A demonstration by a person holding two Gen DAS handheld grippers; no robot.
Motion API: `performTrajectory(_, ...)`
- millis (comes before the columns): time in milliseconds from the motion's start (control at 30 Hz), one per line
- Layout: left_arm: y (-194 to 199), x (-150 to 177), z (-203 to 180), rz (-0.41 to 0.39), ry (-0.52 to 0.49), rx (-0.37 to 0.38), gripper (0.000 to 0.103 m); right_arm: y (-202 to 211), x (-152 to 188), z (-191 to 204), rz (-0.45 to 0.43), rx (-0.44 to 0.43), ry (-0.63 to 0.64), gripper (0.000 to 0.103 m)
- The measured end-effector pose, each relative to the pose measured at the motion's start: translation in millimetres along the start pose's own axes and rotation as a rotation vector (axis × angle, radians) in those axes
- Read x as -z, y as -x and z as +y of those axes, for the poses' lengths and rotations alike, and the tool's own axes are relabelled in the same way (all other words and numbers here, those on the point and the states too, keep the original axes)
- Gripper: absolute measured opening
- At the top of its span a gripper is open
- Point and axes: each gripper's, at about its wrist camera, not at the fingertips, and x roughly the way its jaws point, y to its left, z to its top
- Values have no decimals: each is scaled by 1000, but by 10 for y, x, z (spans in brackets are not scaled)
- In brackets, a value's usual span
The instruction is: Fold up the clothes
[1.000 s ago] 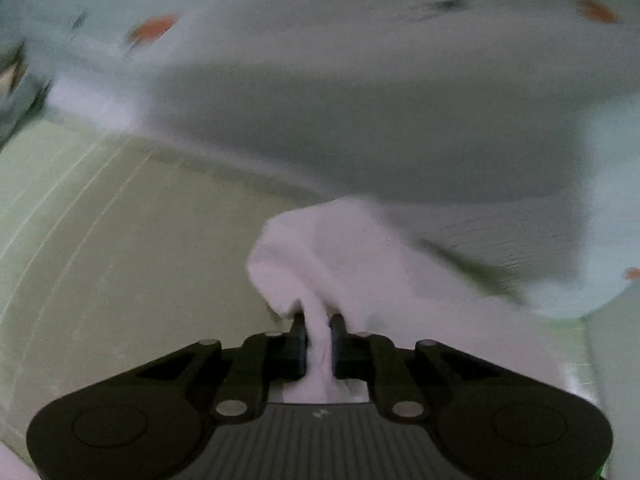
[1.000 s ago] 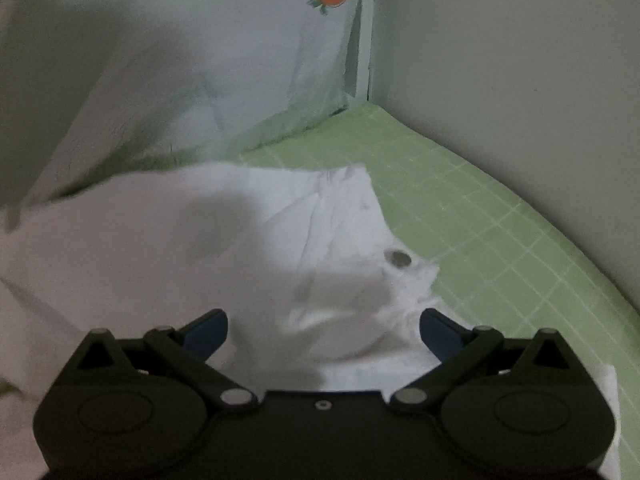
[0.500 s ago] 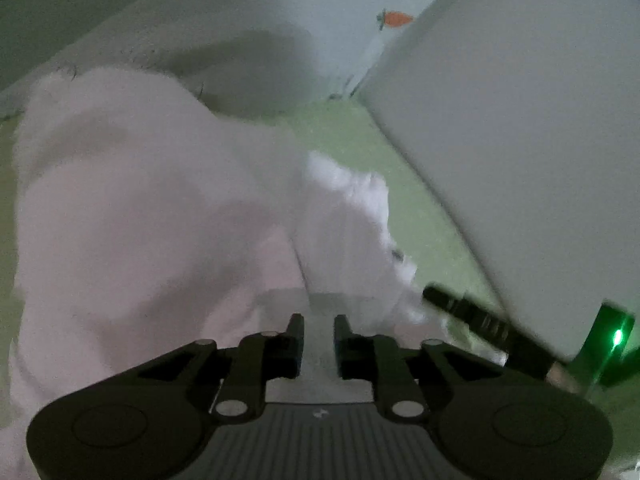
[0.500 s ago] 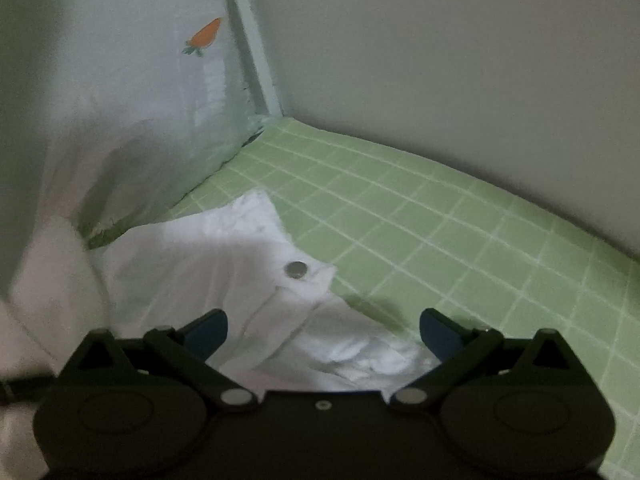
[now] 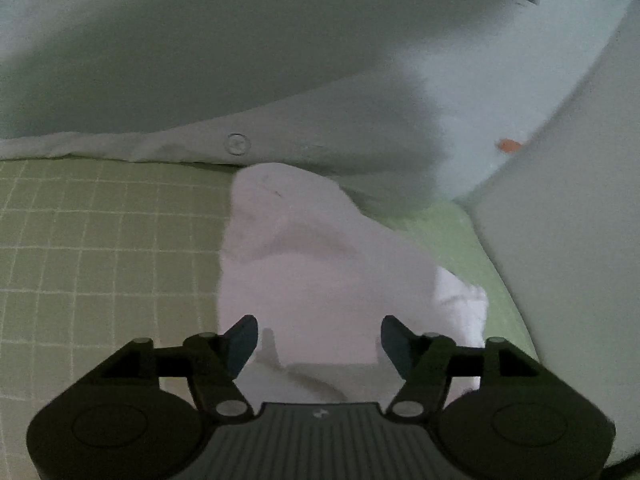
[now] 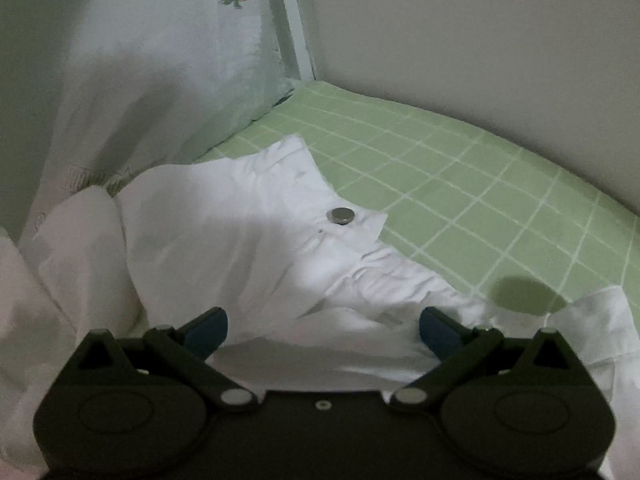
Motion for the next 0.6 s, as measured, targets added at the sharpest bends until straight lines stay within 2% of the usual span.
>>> performTrajectory(100,-266,-160,49,-4,19,-1,82,-8,66,31,-36,19,30,103)
performTrajectory(233,-625,-300,30,6,47,-40,82,-77,200,207,-99,110,141,103)
performTrajectory(300,-773,-324,33,8,45,-71,82,-92,196,207,-104,120,140,103)
performTrajectory(367,-734,-281,67,5,47,-83,77,-92,192,186,-106,117,136,103)
performTrajectory(467,-685,-243,112,-16,49,-125,35,-82,213,189,-108,120,133,103)
performTrajectory(500,-648,-235,152,-27,60,-122,30,-81,216,186,-109,120,134,103)
performTrajectory(533,-593,-229,211,-41,80,-108,15,-81,218,185,-109,120,134,103)
performTrajectory(600,-458,-241,301,-70,104,-106,4,-81,221,190,-109,121,135,103)
